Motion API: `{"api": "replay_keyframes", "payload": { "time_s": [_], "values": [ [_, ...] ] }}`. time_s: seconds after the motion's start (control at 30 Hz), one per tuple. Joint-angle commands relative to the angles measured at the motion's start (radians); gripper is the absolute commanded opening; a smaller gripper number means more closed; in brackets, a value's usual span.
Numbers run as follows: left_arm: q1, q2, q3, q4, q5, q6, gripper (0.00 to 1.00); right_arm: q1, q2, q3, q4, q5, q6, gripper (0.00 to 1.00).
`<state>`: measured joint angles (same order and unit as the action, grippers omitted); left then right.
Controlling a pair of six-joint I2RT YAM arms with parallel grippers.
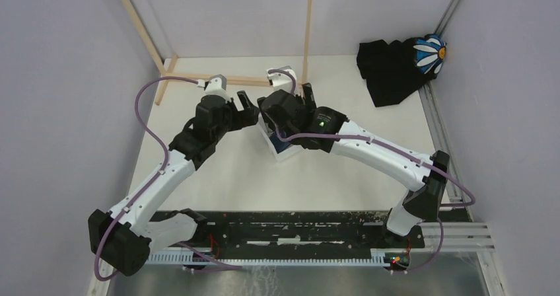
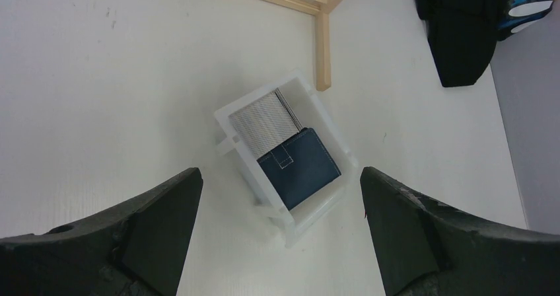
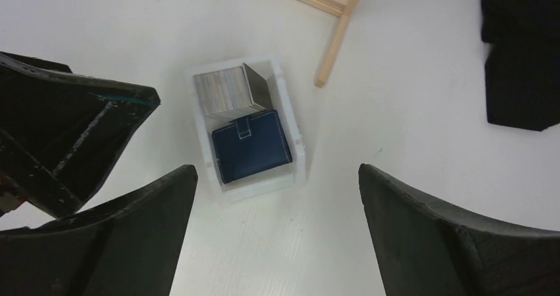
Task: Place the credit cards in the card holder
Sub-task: Pick up the card holder from the storage box.
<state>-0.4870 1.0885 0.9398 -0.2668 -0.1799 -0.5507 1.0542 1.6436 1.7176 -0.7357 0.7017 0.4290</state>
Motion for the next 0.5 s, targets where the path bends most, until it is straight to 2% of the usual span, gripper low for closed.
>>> {"api": "replay_keyframes", "payload": {
  "time_s": [0.0, 0.1, 0.27, 0.47],
  "values": [
    [-0.007, -0.026, 0.033, -0.002, 0.015, -0.043, 0.98, 0.035, 0.001, -0.004, -0.047, 0.228, 0.074, 1.0],
    [-0.007, -0.03, 0.026, -0.002, 0.022, -0.054, 0.98, 0.038, -0.035, -0.086, 0.0, 0.213, 0.103, 0.99],
    [-0.007, -0.027, 0.004, -0.008, 0.015, -0.065, 0.98, 0.038, -0.124, -0.264, 0.182, 0.107, 0.131, 0.88],
    [-0.007, -0.034, -0.029, -0.008, 0.009, -0.069, 0.98, 0.008, -0.038, -0.209, 0.103, 0.117, 0.232, 0.84]
  ]
}}
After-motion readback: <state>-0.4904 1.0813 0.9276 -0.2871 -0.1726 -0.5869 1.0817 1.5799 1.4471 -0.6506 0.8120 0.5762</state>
